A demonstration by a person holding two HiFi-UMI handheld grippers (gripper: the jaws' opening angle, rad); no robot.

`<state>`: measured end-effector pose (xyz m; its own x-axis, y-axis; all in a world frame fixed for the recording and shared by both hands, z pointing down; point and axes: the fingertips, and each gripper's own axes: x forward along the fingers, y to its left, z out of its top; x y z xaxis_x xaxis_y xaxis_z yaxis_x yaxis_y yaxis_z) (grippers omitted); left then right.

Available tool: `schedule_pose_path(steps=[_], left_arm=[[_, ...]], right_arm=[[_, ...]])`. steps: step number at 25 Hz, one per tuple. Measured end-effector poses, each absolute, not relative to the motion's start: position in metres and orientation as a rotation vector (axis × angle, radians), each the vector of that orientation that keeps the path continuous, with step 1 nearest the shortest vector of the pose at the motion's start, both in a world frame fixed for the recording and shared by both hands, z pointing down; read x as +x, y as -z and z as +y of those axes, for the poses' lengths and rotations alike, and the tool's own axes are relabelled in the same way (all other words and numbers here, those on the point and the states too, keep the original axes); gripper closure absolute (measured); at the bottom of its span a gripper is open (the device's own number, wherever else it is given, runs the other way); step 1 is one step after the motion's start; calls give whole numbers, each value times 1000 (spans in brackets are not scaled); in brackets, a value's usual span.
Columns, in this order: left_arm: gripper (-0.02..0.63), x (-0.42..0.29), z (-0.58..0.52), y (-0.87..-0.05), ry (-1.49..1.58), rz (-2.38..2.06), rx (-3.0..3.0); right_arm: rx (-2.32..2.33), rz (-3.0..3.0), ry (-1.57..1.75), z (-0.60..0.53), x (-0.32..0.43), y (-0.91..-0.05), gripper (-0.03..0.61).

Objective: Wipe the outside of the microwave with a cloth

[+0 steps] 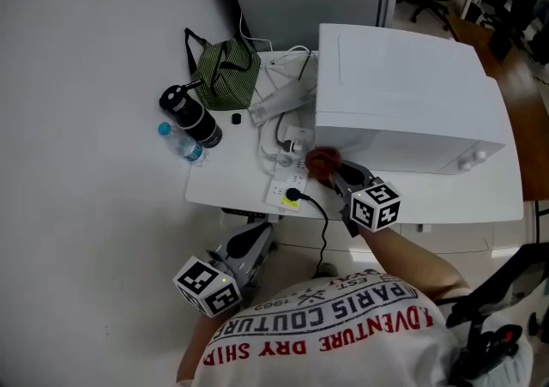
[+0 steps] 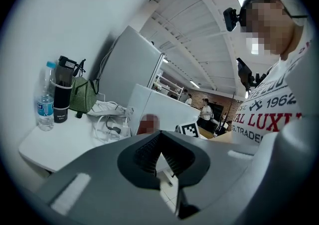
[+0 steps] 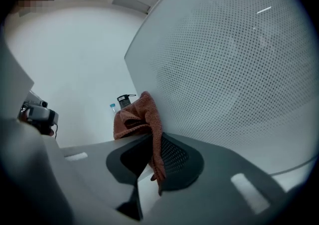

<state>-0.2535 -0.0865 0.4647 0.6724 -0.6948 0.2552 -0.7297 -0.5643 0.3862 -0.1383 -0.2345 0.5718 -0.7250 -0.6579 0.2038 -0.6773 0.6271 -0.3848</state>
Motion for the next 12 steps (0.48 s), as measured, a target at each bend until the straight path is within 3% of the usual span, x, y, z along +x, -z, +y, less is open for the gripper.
schedule_pose_path(steps=[12], left_arm=[[614, -187, -105, -457, -123, -930, 2523]], right_arm=[[1332, -2712, -657, -229, -46, -568, 540]])
